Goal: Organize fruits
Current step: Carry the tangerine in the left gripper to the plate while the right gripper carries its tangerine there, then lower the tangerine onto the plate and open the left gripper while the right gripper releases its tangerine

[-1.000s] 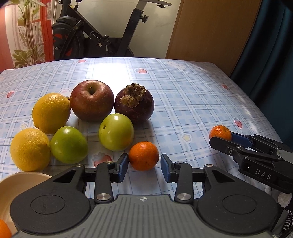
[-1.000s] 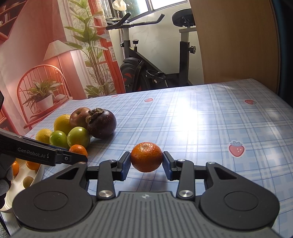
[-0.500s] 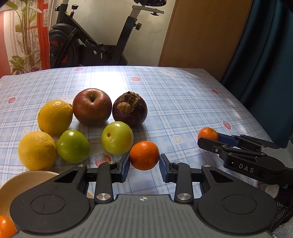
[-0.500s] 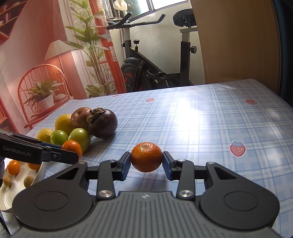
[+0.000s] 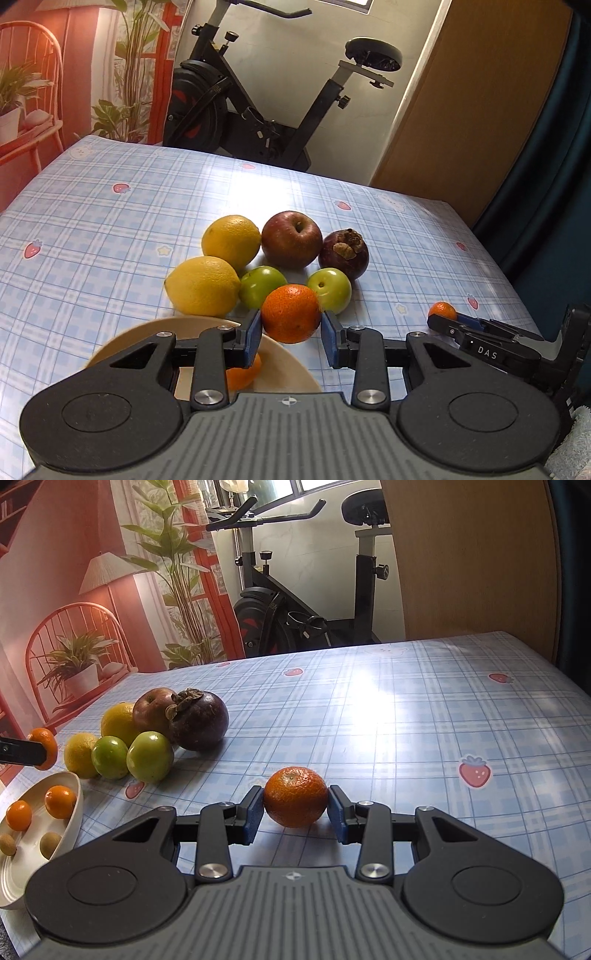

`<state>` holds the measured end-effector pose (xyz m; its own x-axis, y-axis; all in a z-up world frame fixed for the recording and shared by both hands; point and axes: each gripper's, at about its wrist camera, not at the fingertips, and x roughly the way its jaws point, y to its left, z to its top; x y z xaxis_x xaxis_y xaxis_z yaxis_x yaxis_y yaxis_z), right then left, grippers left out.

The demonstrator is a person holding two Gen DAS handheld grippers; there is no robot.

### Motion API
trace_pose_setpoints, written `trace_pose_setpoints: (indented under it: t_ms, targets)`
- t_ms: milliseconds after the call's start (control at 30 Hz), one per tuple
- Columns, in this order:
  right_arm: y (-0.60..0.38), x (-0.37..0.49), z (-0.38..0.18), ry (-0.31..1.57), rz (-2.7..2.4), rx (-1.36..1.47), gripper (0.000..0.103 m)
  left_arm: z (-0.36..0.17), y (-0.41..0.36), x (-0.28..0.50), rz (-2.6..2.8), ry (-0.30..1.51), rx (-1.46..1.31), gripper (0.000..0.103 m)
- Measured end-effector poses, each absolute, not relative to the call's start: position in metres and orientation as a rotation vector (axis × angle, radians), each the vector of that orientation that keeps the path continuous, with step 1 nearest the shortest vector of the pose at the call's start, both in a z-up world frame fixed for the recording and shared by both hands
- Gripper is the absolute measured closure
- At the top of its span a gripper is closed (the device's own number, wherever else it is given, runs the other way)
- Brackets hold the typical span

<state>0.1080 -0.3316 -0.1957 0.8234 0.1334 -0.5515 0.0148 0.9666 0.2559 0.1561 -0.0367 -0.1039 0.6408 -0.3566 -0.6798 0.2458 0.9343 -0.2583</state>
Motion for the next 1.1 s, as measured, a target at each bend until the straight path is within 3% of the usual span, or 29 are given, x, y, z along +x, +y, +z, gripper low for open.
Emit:
trace_pose_setpoints:
  t_ms: [567, 1100]
  targets:
    - [-0.212, 0.12, -0.15, 0.572, 0.321, 0.15, 0.063, -0.09, 0.054, 0.145, -0.209, 0.784, -0.173, 0.066]
    - [-0.144, 0.13, -0.17, 0.657, 0.44, -0.003, 0.063, -0.12, 0.043, 0.155, -0.305, 0.841, -0.027, 0.066]
